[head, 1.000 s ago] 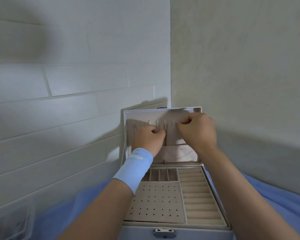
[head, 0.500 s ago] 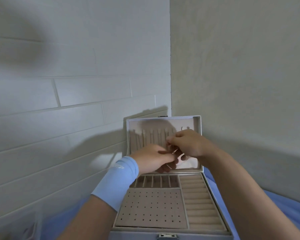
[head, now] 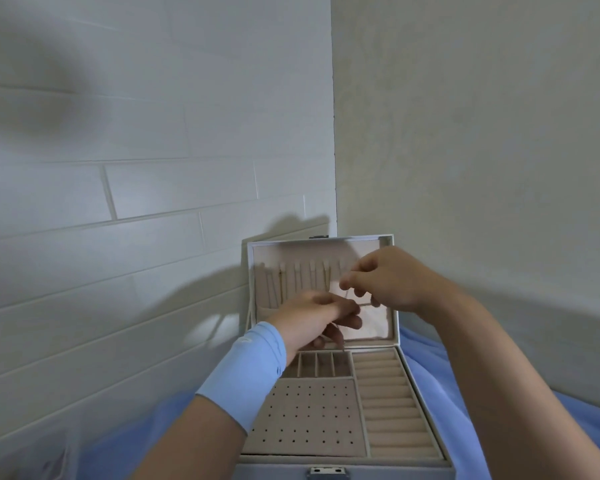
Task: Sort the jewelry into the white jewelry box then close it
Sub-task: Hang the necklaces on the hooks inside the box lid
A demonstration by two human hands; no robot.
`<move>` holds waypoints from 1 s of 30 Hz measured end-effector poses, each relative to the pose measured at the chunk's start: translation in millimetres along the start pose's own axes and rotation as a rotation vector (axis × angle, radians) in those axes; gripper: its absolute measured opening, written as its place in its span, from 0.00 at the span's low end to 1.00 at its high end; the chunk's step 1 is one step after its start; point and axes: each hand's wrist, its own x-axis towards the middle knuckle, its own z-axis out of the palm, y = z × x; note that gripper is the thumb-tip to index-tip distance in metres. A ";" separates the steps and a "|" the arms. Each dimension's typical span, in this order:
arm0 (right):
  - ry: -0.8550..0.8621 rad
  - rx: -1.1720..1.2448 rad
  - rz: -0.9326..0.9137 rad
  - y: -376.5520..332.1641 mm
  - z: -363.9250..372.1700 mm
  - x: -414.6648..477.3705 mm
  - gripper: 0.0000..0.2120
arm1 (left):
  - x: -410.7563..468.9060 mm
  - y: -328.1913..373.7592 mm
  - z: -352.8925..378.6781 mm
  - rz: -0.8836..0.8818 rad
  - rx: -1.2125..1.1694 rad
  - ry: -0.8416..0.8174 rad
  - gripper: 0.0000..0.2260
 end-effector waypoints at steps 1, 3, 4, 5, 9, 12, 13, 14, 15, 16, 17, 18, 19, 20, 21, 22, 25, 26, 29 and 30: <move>-0.065 -0.033 0.013 2.2 -2.8 -0.4 0.10 | -0.6 0.7 -2.1 0.008 0.028 0.026 0.08; -0.252 -0.104 0.059 6.9 -6.4 -1.7 0.11 | -1.9 3.3 -5.4 0.038 0.063 0.057 0.08; -0.344 -0.112 0.075 9.5 -5.9 -2.3 0.10 | -2.5 5.4 -6.4 0.056 0.079 0.076 0.08; -0.420 -0.098 0.072 11.5 -3.9 -2.7 0.10 | -2.8 8.1 -7.1 0.077 0.110 0.101 0.07; -0.415 0.063 -0.004 14.8 9.6 1.6 0.06 | 1.7 14.0 -8.1 0.190 0.275 0.171 0.07; -0.375 0.155 0.022 21.0 11.4 5.4 0.06 | 4.1 15.5 -9.9 0.238 0.278 0.149 0.07; -0.388 0.149 0.033 23.2 10.1 5.1 0.06 | 5.2 15.3 -11.2 0.248 0.279 0.148 0.07; -0.387 0.139 0.043 25.0 8.5 4.9 0.06 | 6.7 14.3 -12.6 0.256 0.282 0.152 0.06; -0.369 0.129 0.049 26.0 6.3 4.8 0.06 | 8.5 13.0 -13.6 0.264 0.287 0.166 0.06; -0.331 0.122 0.048 25.7 3.7 4.6 0.07 | 11.3 10.8 -14.8 0.266 0.309 0.188 0.07; -0.280 0.119 0.040 24.5 1.0 4.6 0.08 | 13.9 8.3 -15.4 0.267 0.352 0.215 0.08; -0.217 0.119 0.030 23.0 -1.3 5.2 0.09 | 16.8 4.5 -15.9 0.262 0.407 0.242 0.09; -0.149 0.125 0.016 21.3 -2.9 6.2 0.10 | 18.5 0.5 -15.6 0.252 0.462 0.259 0.09; -0.080 0.135 0.000 20.0 -3.4 7.6 0.10 | 19.1 -3.4 -14.9 0.235 0.520 0.266 0.09; -0.011 0.144 -0.017 19.4 -3.3 9.3 0.09 | 18.6 -6.4 -13.5 0.215 0.585 0.265 0.10; 0.052 0.150 -0.034 19.1 -2.8 11.0 0.09 | 18.2 -9.1 -11.9 0.199 0.654 0.266 0.11; 0.164 0.154 -0.076 20.3 0.9 14.9 0.08 | 19.1 -14.6 -6.5 0.191 0.841 0.299 0.10; 0.181 0.165 -0.076 21.5 2.6 16.4 0.09 | 21.2 -15.8 -5.1 0.194 0.901 0.308 0.10; 0.217 0.156 -0.067 25.6 8.3 20.6 0.08 | 24.7 -14.0 -0.9 0.177 1.029 0.289 0.09; 0.226 0.154 -0.064 27.1 10.6 22.2 0.08 | 25.3 -13.1 -1.0 0.174 1.046 0.282 0.09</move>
